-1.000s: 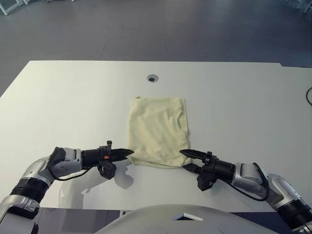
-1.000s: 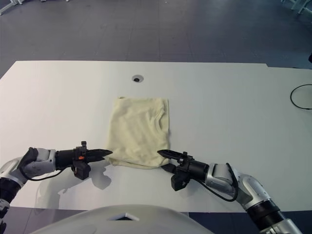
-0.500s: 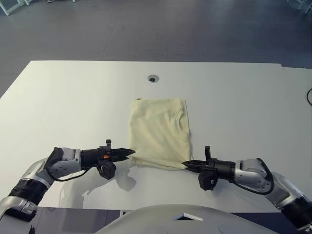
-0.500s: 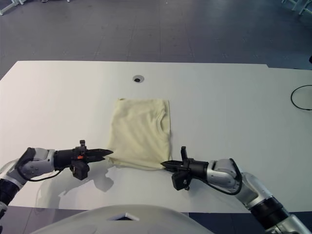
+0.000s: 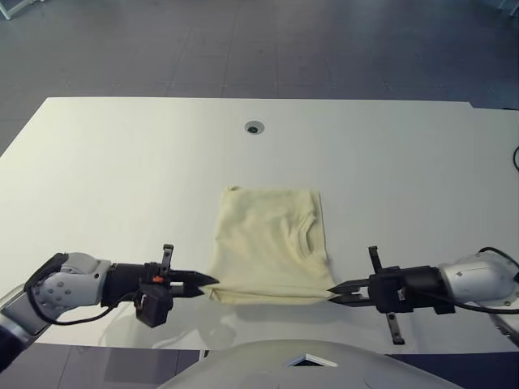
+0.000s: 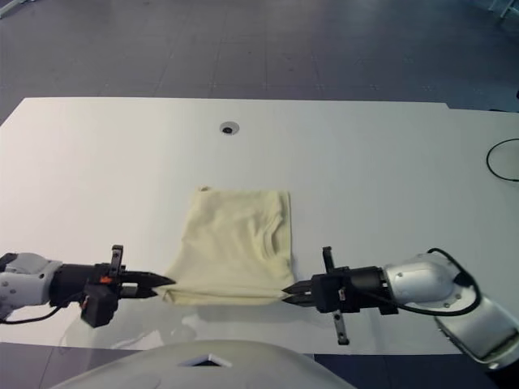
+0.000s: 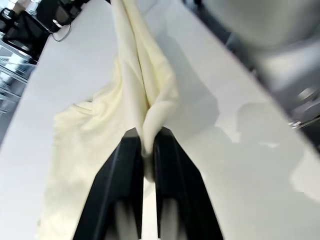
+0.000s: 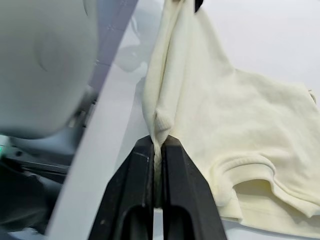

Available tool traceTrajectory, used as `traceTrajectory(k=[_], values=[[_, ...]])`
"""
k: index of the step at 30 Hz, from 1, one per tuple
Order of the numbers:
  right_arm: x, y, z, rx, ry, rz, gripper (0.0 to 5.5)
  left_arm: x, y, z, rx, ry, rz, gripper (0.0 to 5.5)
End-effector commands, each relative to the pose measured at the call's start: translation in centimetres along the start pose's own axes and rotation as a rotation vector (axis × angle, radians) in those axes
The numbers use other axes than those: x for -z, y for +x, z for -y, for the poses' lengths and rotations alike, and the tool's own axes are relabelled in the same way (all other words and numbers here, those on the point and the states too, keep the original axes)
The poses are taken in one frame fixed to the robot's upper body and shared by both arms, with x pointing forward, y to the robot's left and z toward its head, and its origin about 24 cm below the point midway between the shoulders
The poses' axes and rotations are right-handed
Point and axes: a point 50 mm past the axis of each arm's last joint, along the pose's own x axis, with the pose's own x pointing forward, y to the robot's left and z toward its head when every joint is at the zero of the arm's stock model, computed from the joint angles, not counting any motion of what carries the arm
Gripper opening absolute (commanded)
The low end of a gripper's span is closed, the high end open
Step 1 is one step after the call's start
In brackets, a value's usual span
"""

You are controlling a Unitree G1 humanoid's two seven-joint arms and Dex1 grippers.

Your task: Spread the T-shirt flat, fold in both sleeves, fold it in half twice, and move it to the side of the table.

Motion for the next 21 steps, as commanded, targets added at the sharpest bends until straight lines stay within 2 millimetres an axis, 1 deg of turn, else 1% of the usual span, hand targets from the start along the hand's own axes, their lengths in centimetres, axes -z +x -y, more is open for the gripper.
traceTrajectory(k=[1, 4, 6, 10, 15, 21], values=[[-1.6, -1.0, -0.1, -0.047, 0.081, 0.019, 0.0, -1.5, -0.9, -0.5, 0.059, -0.061, -0.015, 0.1], [-2.4, -1.6, 1.1, -0.005, 0.107, 0.057, 0.0, -1.8, -1.5, -2.1, 0.031, -0.092, -0.03, 0.1], [-2.5, -2.1, 2.0, 0.02, 0.094, 0.049, 0.0, -1.7, -1.9, -3.3, -0.003, -0.104, -0.044, 0.1], [-1.5, -2.6, 4.8, 0.102, 0.042, -0.001, 0.0, -0.6, -2.6, -6.0, -0.022, -0.124, -0.095, 0.1], [0.5, -2.4, 8.7, 0.175, -0.008, -0.052, 0.0, 1.8, -2.1, -8.4, -0.006, -0.153, -0.11, 0.1], [2.3, -1.7, 12.1, 0.237, -0.03, -0.079, 0.0, 5.3, -1.5, -10.5, -0.014, -0.288, -0.126, 0.1]])
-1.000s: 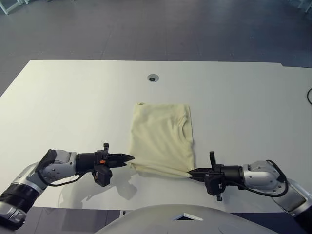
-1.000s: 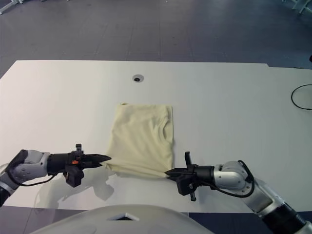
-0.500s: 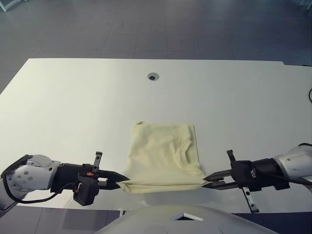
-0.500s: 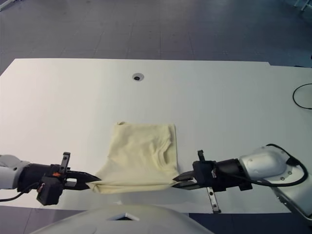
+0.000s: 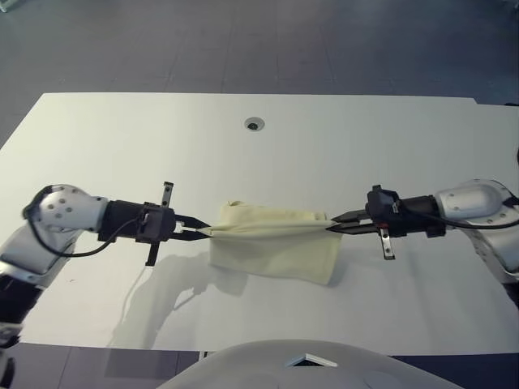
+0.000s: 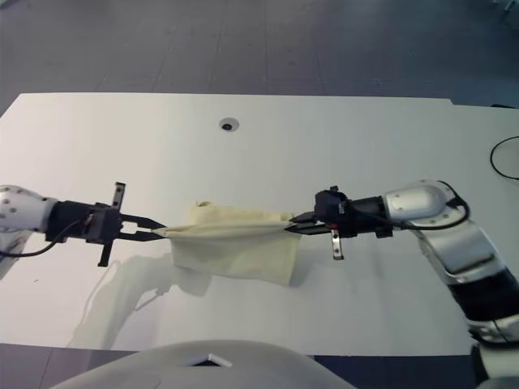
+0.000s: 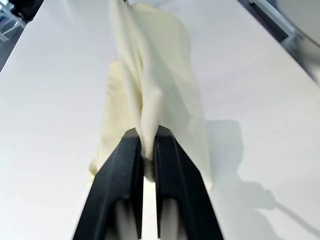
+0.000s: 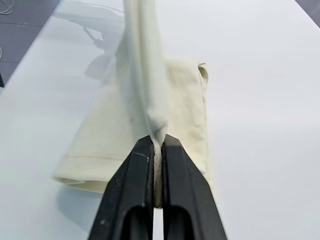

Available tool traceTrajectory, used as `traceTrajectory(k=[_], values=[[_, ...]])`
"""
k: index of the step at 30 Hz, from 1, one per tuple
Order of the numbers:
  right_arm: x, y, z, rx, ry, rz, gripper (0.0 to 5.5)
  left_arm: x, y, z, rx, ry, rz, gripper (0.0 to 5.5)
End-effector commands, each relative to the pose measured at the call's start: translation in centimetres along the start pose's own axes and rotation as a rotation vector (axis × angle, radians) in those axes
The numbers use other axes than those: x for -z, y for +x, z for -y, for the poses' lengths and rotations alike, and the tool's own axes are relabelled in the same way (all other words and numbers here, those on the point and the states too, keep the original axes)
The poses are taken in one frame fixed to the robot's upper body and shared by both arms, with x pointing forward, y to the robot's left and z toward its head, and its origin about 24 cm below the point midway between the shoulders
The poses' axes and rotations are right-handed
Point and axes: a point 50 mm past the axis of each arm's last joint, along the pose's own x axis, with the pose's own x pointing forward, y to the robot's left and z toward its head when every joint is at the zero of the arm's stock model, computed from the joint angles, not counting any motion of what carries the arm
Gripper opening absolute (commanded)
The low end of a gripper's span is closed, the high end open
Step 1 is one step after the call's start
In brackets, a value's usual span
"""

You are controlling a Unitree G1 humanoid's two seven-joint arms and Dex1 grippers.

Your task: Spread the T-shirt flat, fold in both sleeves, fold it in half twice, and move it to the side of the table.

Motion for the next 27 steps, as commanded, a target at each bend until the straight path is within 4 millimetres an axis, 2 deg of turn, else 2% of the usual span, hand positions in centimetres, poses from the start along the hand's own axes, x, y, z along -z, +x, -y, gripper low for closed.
traceTrajectory(k=[1, 6, 9, 10, 14, 15, 18, 23, 27], values=[[1.0, 0.6, 2.0, 0.05, -0.018, -0.037, 0.0, 1.9, -0.1, -1.8, -0.011, -0.09, -0.047, 0.1], [1.6, 1.6, 3.2, 0.065, -0.034, -0.036, 0.0, 3.1, 0.4, -3.6, -0.026, -0.15, -0.057, 0.1], [1.9, 2.0, 3.7, 0.068, -0.036, -0.043, 0.0, 3.9, 1.2, -3.9, -0.023, -0.181, -0.067, 0.1], [2.2, 2.2, 3.8, 0.068, -0.029, -0.05, 0.0, 4.2, 1.5, -4.0, -0.024, -0.197, -0.069, 0.47], [3.4, 2.5, 4.1, 0.073, 0.022, -0.074, 0.0, 5.2, 2.2, -4.7, -0.098, -0.252, -0.072, 1.03], [3.7, 2.5, 4.2, 0.084, 0.046, -0.076, 0.37, 5.3, 2.2, -5.0, -0.127, -0.273, -0.061, 1.24], [4.4, 2.4, 4.5, 0.134, 0.127, -0.054, 0.76, 5.5, 2.1, -5.9, -0.203, -0.312, -0.038, 1.69], [5.5, 1.9, 5.4, 0.272, 0.329, 0.005, 1.49, 5.3, 1.8, -6.2, -0.276, -0.35, 0.02, 2.44], [5.1, 1.4, 5.6, 0.357, 0.423, 0.085, 2.12, 4.3, 1.2, -5.9, -0.312, -0.386, 0.087, 3.1]])
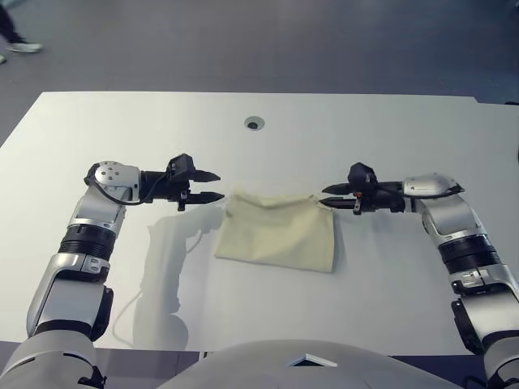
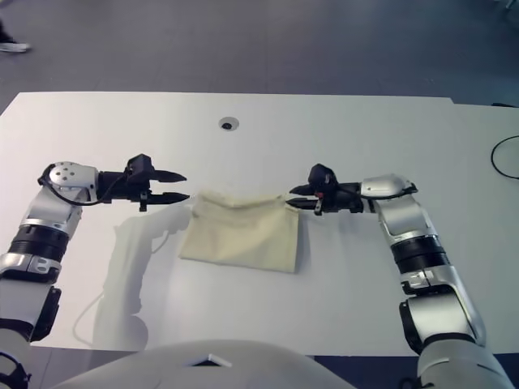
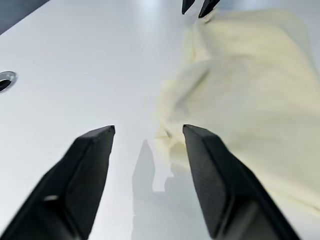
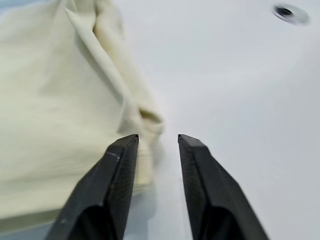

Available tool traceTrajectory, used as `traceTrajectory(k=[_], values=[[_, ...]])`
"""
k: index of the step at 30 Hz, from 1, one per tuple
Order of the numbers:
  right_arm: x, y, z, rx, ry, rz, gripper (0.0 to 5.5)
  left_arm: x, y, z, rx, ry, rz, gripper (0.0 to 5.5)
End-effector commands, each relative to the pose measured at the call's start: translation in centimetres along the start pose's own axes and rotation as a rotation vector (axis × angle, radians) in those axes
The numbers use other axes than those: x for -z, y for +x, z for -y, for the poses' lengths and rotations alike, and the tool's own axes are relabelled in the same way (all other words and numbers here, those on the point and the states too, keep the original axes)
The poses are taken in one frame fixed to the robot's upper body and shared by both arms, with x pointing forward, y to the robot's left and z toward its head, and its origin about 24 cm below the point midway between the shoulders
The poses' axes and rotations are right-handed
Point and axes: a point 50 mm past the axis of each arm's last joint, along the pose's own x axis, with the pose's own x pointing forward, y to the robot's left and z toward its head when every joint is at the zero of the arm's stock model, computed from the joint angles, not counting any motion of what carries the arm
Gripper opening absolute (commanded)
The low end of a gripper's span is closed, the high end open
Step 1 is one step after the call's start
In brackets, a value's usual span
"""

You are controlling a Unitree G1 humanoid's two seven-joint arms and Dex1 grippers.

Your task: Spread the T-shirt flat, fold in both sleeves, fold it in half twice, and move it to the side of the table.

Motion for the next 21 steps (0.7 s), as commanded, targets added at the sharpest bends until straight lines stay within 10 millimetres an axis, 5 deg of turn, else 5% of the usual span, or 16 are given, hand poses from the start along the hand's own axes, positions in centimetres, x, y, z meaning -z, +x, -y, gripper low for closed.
traceTrajectory(k=[1, 5, 9, 21], values=[[-1.4, -0.6, 0.1, 0.069, 0.056, 0.09, 2.35, -1.3, -0.5, 0.6, -0.02, -0.026, 0.062, 3.34], [-3.6, -0.5, -1.3, 0.04, 0.031, 0.176, 3.04, -3.0, 0.8, 2.8, 0.021, -0.073, 0.157, 4.05], [-4.4, 0.7, -4.3, -0.113, 0.043, 0.208, 2.46, -3.9, 2.9, 5.4, 0.081, -0.144, 0.242, 4.71], [-2.4, 3.8, -7.3, -0.289, 0.188, 0.138, 0.62, 0.7, 6.4, 5.6, 0.087, -0.254, 0.054, 2.87]])
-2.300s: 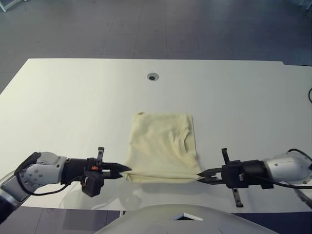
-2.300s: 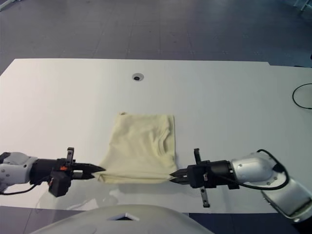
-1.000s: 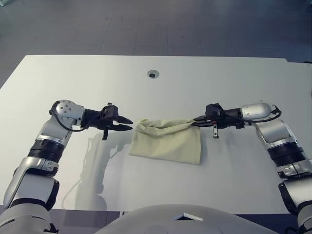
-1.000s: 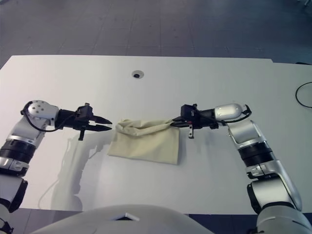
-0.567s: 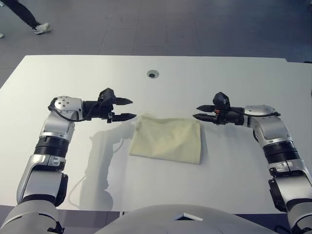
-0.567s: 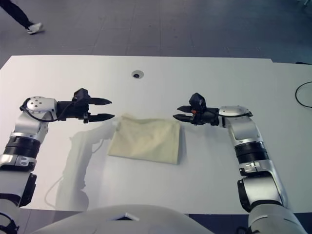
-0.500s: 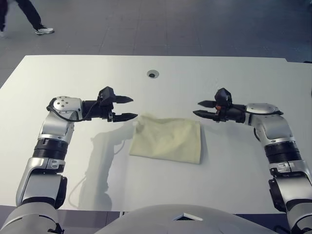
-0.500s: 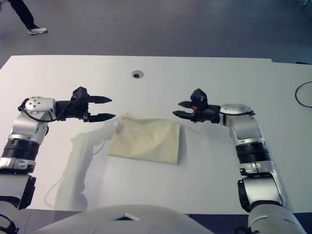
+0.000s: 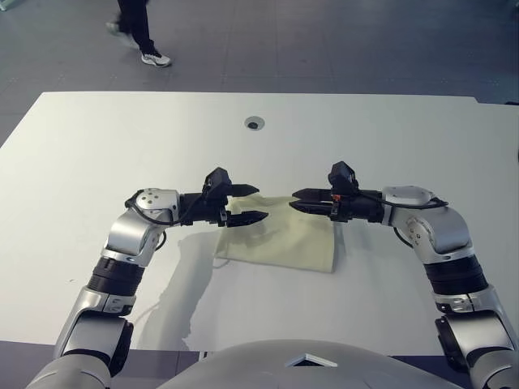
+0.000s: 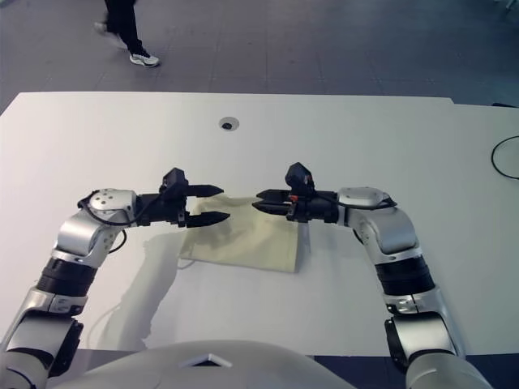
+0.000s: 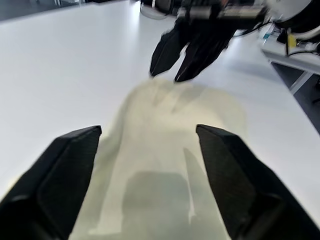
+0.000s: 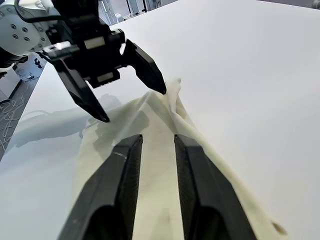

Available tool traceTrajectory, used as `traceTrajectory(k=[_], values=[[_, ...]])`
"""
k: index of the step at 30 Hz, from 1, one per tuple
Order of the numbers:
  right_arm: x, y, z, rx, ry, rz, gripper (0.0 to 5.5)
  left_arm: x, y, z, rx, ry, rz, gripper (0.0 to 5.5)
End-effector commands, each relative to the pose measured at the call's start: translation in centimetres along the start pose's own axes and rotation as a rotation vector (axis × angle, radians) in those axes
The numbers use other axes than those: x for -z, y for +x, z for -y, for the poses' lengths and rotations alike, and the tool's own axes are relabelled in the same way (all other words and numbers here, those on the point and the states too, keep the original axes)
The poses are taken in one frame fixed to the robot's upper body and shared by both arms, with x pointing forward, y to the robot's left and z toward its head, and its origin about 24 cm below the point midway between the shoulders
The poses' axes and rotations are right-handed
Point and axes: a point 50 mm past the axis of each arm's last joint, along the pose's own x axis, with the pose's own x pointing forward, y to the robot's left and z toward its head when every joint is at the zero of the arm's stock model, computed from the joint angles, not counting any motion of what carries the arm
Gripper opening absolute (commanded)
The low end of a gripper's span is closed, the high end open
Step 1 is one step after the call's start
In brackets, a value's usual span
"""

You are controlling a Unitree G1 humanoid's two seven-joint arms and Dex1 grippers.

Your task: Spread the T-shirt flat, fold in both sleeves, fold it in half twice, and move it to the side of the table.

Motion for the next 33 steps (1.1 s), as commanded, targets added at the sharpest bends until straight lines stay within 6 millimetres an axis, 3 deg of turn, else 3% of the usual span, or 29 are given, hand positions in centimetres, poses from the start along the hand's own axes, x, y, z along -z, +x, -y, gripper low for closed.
traceTrajectory(k=[1, 3, 9, 11, 15, 19, 22, 28, 33], values=[[1.2, 1.1, -0.6, -0.055, 0.043, -0.035, 0.5, 0.9, 0.4, -1.0, -0.028, -0.007, -0.049, 2.75], [1.5, 1.6, -0.8, -0.071, 0.056, -0.044, 0.13, 0.8, 0.4, -1.8, -0.074, -0.006, -0.033, 2.36], [2.3, 3.2, -0.2, -0.056, 0.086, -0.061, 0.0, -1.3, 0.5, -3.0, -0.121, -0.044, 0.111, 3.26], [2.1, 3.6, 0.1, -0.049, 0.091, -0.056, 0.0, -1.0, 0.5, -2.9, -0.114, -0.052, 0.095, 3.63], [1.8, 4.4, 0.1, -0.086, 0.089, -0.061, 0.57, 1.6, -0.6, -3.1, -0.149, -0.021, -0.056, 4.32], [1.6, 5.1, -0.5, -0.152, 0.082, -0.077, 1.2, 2.4, -1.7, -5.0, -0.324, 0.0, -0.08, 4.97], [1.8, 5.9, -0.3, -0.138, 0.073, -0.102, 1.61, 2.1, -1.8, -6.0, -0.399, 0.001, -0.045, 5.38], [3.3, 7.1, 1.6, 0.007, 0.227, -0.14, 2.6, 1.5, -2.0, -5.8, -0.393, -0.002, 0.018, 5.4], [5.1, 6.6, 2.9, 0.117, 0.342, -0.198, 3.21, -1.7, -4.1, -5.7, -0.438, 0.041, 0.157, 5.4]])
